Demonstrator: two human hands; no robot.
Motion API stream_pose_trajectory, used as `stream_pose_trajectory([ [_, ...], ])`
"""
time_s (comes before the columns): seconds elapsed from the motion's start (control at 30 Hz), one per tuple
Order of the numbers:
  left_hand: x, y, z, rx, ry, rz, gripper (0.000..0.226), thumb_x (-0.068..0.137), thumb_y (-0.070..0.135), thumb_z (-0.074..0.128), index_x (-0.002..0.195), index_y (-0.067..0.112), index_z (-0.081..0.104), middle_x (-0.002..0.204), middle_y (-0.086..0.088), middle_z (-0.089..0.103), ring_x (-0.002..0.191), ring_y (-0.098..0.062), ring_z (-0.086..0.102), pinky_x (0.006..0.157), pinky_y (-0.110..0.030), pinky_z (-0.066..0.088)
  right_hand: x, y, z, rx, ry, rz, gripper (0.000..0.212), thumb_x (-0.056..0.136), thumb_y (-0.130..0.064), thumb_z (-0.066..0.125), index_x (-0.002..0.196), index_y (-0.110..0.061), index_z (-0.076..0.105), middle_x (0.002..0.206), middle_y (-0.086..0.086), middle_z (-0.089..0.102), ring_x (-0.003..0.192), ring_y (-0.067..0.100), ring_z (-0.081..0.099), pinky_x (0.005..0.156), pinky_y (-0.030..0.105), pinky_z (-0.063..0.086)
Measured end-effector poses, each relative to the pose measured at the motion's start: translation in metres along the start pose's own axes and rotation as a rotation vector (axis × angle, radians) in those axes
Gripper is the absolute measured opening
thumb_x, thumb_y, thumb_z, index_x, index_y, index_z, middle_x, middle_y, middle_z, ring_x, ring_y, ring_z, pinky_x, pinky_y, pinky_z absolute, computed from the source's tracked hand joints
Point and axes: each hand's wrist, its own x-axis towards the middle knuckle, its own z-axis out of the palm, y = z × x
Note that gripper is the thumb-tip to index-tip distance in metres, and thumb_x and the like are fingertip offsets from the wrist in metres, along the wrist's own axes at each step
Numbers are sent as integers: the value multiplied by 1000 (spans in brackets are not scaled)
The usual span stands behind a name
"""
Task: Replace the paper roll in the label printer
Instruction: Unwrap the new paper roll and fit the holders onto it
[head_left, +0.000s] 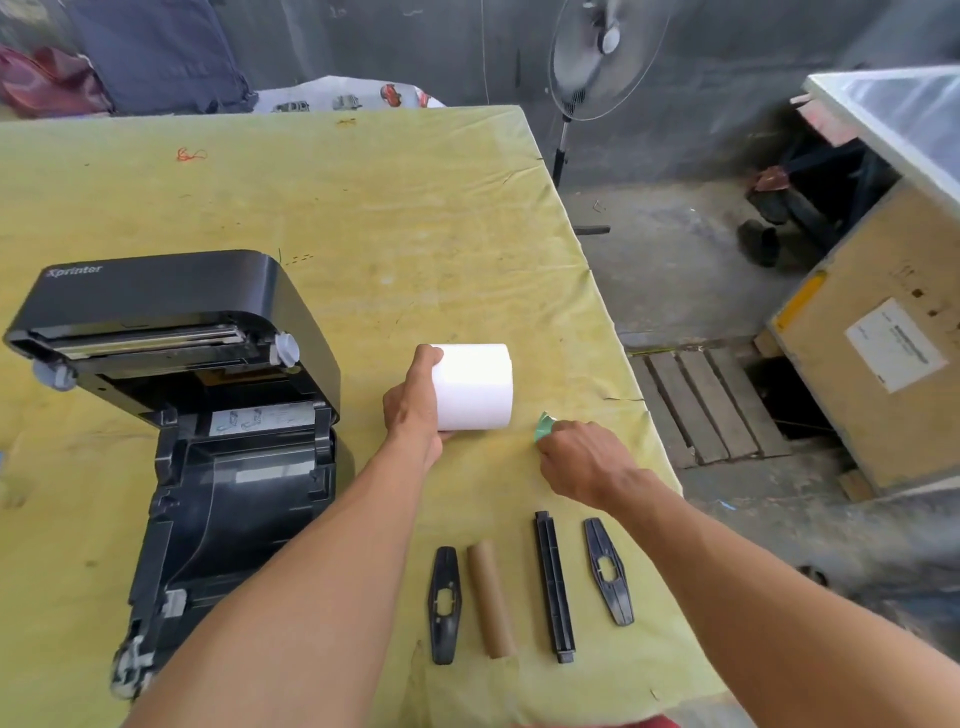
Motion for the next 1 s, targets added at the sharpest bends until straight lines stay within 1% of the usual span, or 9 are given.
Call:
stream_pose_trajectory([
  [0.2,-15,0,1,-8,-21,12,29,76,39,70,85,15,56,90,-7,64,77,-28,65,85,-50,56,-8,0,-2,125,-99,108,38,92,-19,43,123,-20,66,98,7,65,81,27,60,61,32,43],
  [0.3,-23,1,-5,-6,-42,29,30,76,40,70,86,15,57,91,-8,65,77,-29,65,82,-46,56,-4,4,-4,290,-94,247,31,90,-21,46,107,-15,71,97,9,69,77,29,61,56,30,41],
  [0.4,-32,3,-13,-8,-61,49,29,77,40,69,87,15,57,89,-7,65,75,-27,64,75,-40,52,-8,-3,-21,725,16,382,26,94,-27,54,81,-9,66,79,10,65,70,27,61,57,28,45],
  [0.5,-42,5,-22,-9,-68,63,29,78,40,68,88,15,58,88,-7,65,74,-26,63,76,-39,51,-17,-15,-48,1293,71,408,44,95,-51,58,98,-8,72,91,7,66,77,21,65,66,33,55],
  [0.57,-49,5,-28,-10,-76,71,29,79,41,68,89,16,58,88,-7,64,74,-26,63,76,-39,52,-22,-25,-60,1456,46,383,55,89,-63,59,105,-13,73,102,6,66,89,24,67,73,37,57],
  [0.7,-62,6,-40,-11,-107,75,30,79,43,67,92,18,58,90,-8,66,77,-27,64,79,-42,54,-32,-50,-67,1435,-53,262,55,79,-60,72,116,-19,69,123,3,65,104,23,63,79,36,55],
  [0.83,-73,5,-55,5,-169,109,29,82,45,69,95,21,60,99,-9,67,84,-28,65,76,-41,54,-49,-69,-71,1477,-34,246,41,88,-49,69,114,-18,69,114,1,68,98,22,63,82,37,55],
  [0.93,-79,-4,-66,59,-245,158,27,84,44,71,99,23,63,111,-9,66,100,-29,64,87,-49,54,-67,-75,-70,1574,-28,331,40,88,-47,70,111,-15,68,104,5,68,95,25,65,87,40,56],
  [1.0,-86,-13,-70,111,-259,189,23,86,43,70,94,22,64,105,-6,67,100,-27,63,94,-50,52,-80,-77,-65,1614,-27,371,39,87,-47,71,110,-15,67,102,7,67,92,27,65,87,40,56],
])
